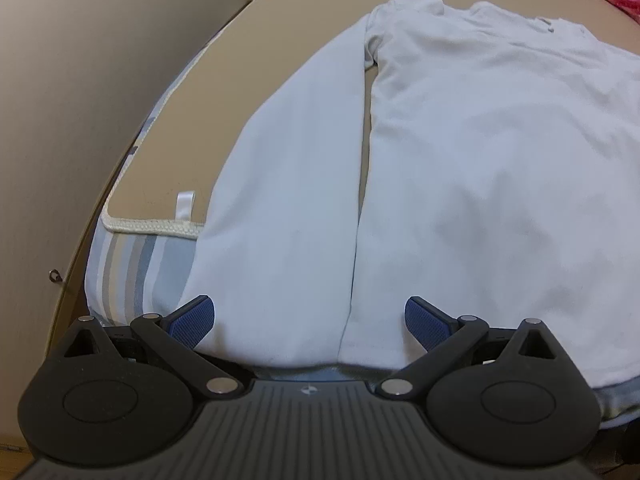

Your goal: Fold small clothes

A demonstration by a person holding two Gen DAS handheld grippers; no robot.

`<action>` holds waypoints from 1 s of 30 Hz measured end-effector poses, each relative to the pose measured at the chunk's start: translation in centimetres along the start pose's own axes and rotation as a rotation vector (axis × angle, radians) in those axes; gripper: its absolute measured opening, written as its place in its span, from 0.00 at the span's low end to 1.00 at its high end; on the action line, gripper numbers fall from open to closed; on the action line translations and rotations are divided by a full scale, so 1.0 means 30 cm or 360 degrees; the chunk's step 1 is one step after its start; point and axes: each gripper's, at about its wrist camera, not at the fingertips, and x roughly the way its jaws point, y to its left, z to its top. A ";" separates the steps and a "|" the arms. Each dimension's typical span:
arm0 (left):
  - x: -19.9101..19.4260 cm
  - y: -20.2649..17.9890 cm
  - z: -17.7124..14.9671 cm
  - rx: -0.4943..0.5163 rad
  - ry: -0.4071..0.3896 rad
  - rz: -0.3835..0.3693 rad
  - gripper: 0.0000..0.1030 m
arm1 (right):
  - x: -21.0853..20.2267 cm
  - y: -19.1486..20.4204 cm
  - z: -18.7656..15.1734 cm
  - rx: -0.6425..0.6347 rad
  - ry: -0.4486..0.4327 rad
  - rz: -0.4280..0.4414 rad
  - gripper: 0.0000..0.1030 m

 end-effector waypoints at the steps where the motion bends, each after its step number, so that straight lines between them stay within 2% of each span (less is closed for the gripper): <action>1: -0.001 0.000 -0.008 0.0011 -0.0004 0.0001 0.99 | 0.013 0.017 -0.006 -0.0070 0.0040 -0.0046 0.73; 3: -0.003 -0.007 -0.022 0.0040 -0.0012 0.0003 0.99 | 0.047 0.044 -0.025 -0.0183 0.0155 -0.0089 0.73; 5: -0.007 -0.017 -0.036 0.0079 -0.0022 0.0004 0.99 | 0.076 0.058 -0.041 -0.0230 0.0258 -0.0048 0.73; 8: -0.012 -0.038 -0.048 0.0124 -0.0044 0.0033 0.99 | 0.078 0.057 -0.029 -0.0165 0.0152 -0.0041 0.72; 12: -0.012 -0.047 -0.045 0.0129 -0.0047 0.0027 0.99 | 0.056 0.013 0.030 0.0028 -0.0098 -0.0026 0.72; 15: -0.011 -0.047 -0.042 0.0112 -0.0035 0.0008 0.99 | 0.064 -0.025 0.056 0.0116 -0.0127 0.0048 0.71; 16: -0.011 -0.049 -0.043 0.0110 -0.0032 0.0004 0.99 | 0.069 -0.030 0.059 0.0114 -0.0124 0.0073 0.64; 17: -0.011 -0.050 -0.044 0.0110 -0.0029 0.0000 0.99 | 0.074 -0.029 0.057 0.0091 -0.0104 0.0103 0.32; 18: -0.014 -0.054 -0.045 0.0116 -0.0027 -0.0003 0.99 | 0.081 -0.023 0.057 0.0065 -0.0060 0.0130 0.09; 19: -0.018 -0.055 -0.049 0.0125 -0.0030 -0.0011 0.99 | 0.080 -0.016 0.055 0.0065 -0.0034 0.0131 0.05; 21: -0.036 -0.055 -0.061 0.0142 -0.0061 -0.0058 0.99 | 0.058 -0.018 0.057 0.0129 -0.0040 0.0148 0.05; 24: -0.088 -0.046 -0.092 0.0207 -0.0179 -0.0270 0.99 | 0.003 -0.031 0.083 0.0292 -0.0083 0.0221 0.05; 27: -0.132 -0.062 -0.123 0.0303 -0.0258 -0.0442 0.99 | -0.029 -0.047 0.132 0.0344 -0.0112 0.0256 0.05; 30: -0.139 -0.113 -0.142 0.0395 -0.0280 -0.0527 0.99 | -0.043 -0.054 0.173 0.0359 -0.0127 0.0279 0.05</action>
